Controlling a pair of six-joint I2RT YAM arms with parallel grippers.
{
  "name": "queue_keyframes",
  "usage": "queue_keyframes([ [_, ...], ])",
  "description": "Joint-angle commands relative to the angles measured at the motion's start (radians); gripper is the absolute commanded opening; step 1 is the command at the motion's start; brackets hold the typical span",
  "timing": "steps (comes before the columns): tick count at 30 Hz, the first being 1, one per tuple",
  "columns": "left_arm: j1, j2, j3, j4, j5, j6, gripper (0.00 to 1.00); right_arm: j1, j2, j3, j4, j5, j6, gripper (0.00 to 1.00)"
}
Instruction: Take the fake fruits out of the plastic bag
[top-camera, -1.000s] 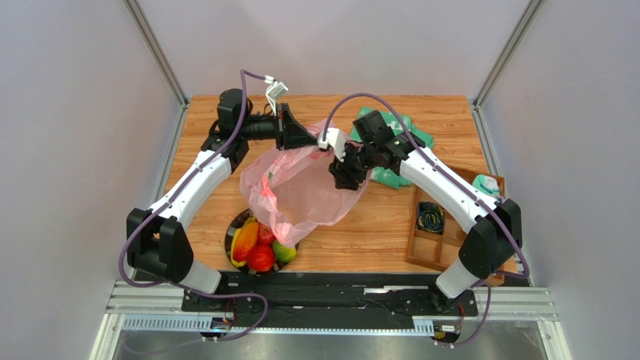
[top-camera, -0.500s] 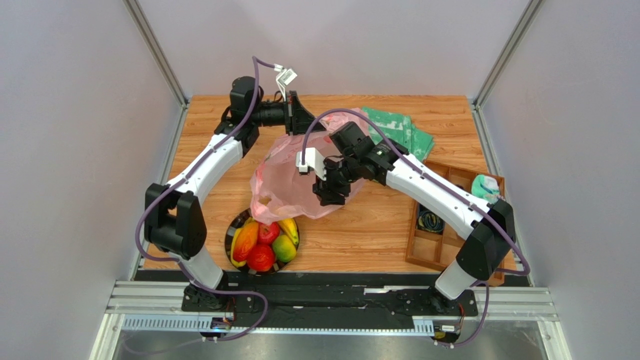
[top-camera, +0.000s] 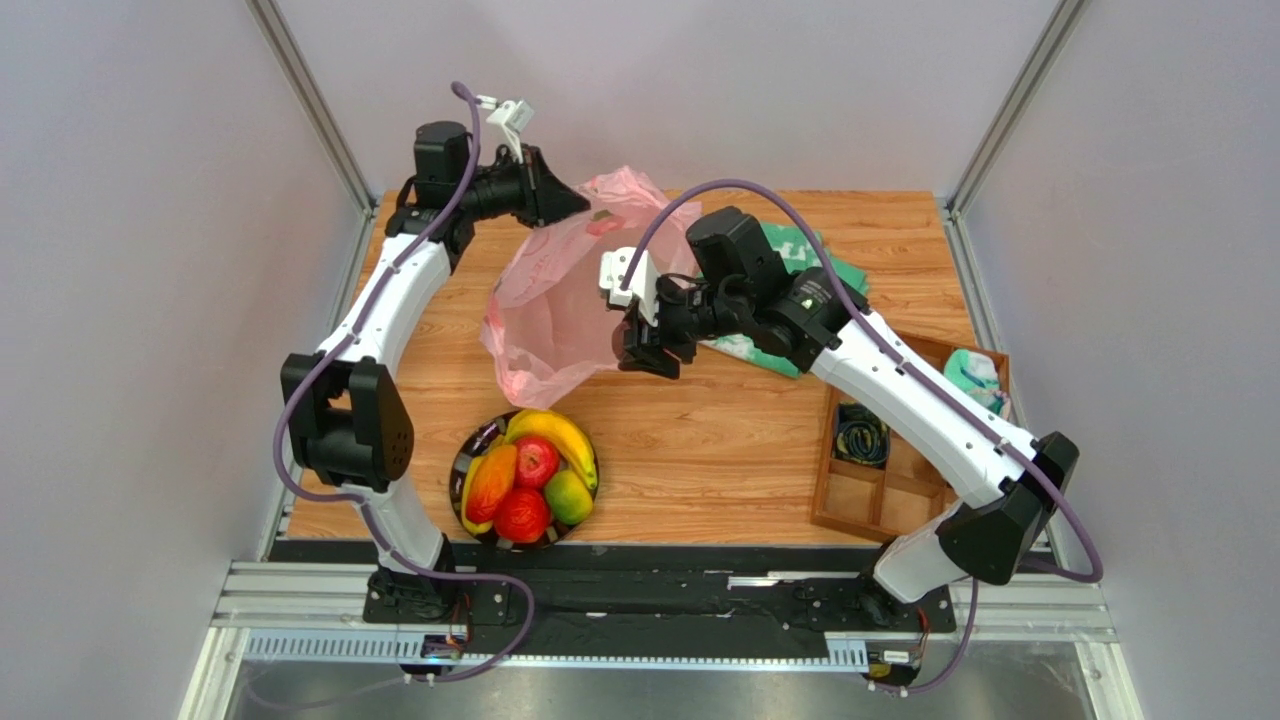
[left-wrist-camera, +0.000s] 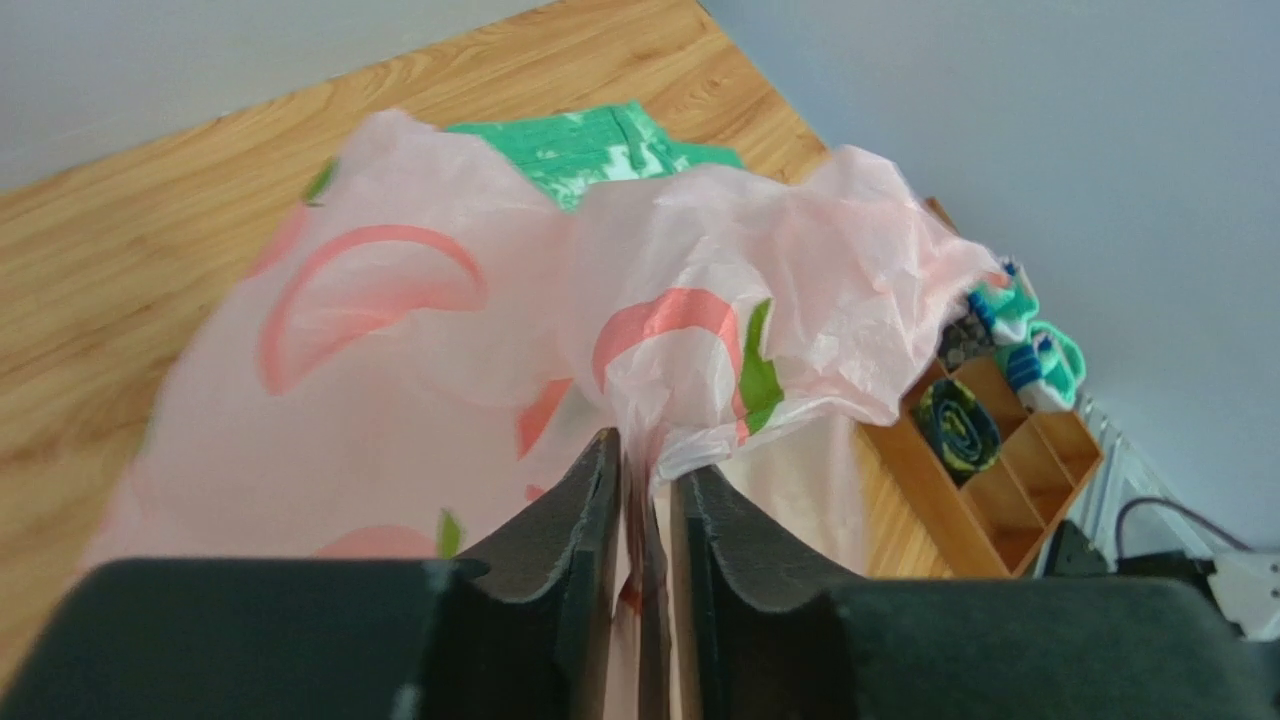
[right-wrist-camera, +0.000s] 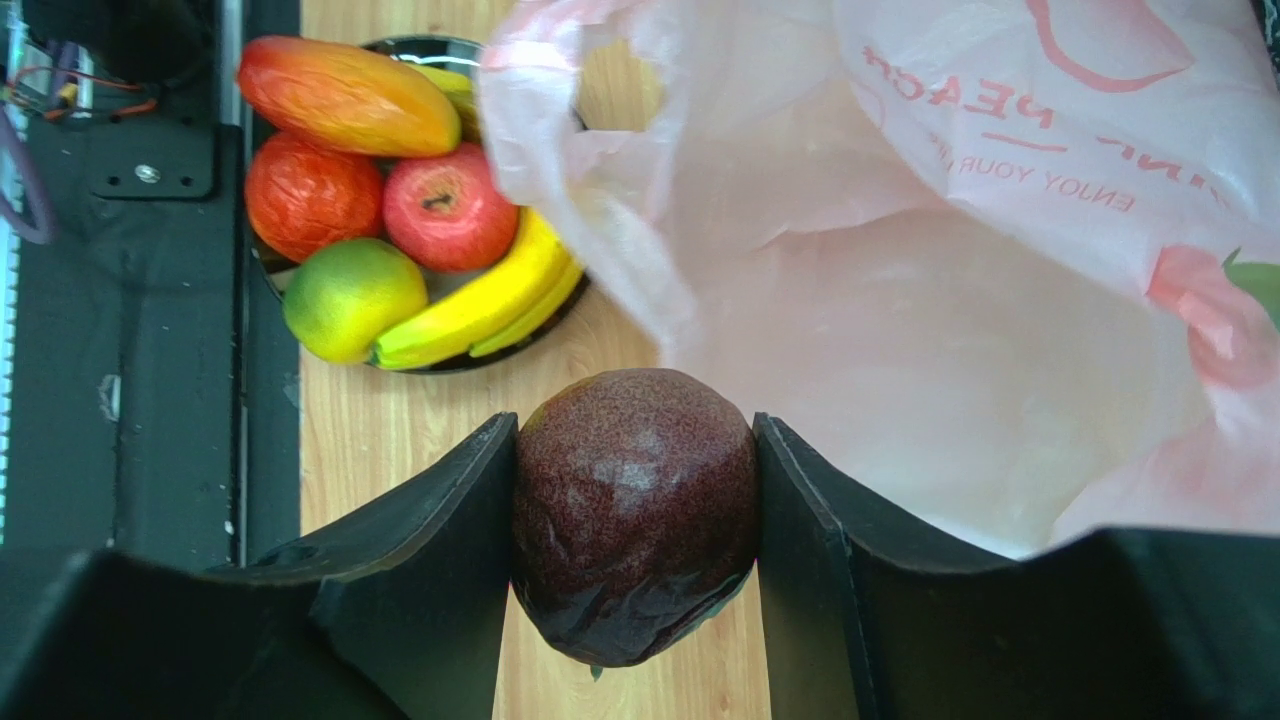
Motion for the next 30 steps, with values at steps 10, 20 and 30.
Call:
queue_keyframes([
  [10, 0.109, -0.261, 0.029, -0.284, -0.046, 0.079, 0.99, 0.083, 0.05, -0.055, 0.088, -0.119, 0.079, 0.27],
  [20, 0.269, -0.542, -0.088, -0.617, -0.251, 0.206, 0.99, 0.203, 0.3, 0.011, 0.173, -0.131, 0.212, 0.28],
  [30, 0.329, -0.799, -0.243, -0.606, -0.282, 0.234, 0.99, 0.261, 0.411, 0.034, 0.19, -0.076, 0.263, 0.39],
])
